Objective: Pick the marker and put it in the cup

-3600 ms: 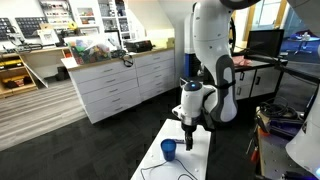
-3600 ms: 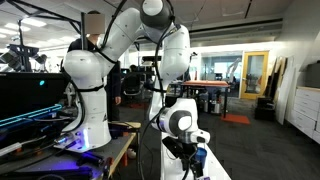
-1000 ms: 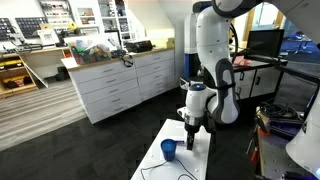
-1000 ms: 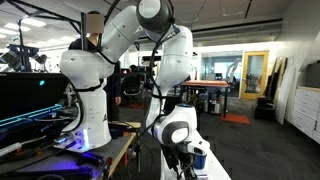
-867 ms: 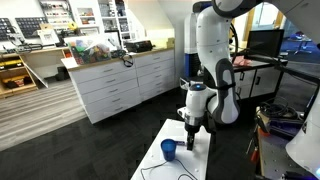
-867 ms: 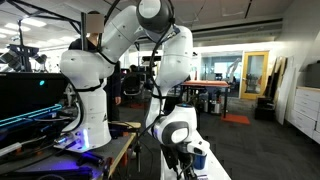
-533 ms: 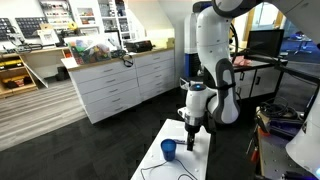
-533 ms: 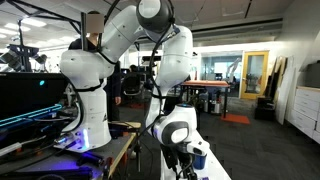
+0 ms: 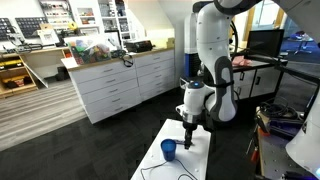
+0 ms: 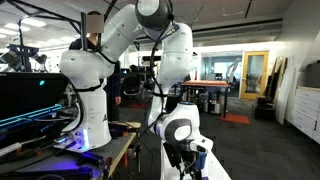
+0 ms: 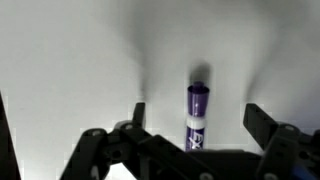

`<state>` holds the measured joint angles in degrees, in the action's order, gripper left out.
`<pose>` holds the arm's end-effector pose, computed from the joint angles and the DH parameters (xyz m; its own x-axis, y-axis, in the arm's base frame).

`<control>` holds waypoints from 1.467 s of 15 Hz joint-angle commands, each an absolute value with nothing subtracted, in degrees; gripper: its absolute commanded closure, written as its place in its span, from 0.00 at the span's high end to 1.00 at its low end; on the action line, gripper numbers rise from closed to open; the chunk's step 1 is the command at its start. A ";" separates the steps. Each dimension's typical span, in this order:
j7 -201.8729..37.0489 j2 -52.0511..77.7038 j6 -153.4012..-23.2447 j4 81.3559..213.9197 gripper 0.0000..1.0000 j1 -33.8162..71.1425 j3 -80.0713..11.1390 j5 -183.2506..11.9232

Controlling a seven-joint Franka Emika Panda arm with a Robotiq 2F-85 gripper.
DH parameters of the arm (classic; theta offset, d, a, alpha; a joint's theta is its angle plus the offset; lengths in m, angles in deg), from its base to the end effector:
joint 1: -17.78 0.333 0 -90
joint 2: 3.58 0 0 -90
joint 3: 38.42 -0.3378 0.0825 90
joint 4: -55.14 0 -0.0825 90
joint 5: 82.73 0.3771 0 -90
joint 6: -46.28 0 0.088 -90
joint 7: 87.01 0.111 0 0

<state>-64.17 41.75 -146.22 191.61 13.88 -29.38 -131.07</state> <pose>0.4426 -0.0302 0.0361 0.9555 0.2651 0.1297 0.2666 -0.9638 0.0057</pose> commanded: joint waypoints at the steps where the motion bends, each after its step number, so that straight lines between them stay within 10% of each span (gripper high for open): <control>1: -64.04 39.97 -142.96 191.43 1.00 12.45 -30.65 -131.39; 9: -63.85 41.10 -140.84 191.16 1.00 8.40 -35.47 -130.91; 10: -63.74 40.79 -140.45 191.25 0.75 8.21 -35.59 -130.73; 22: -79.07 39.09 -139.69 193.43 0.03 5.32 -39.75 -111.25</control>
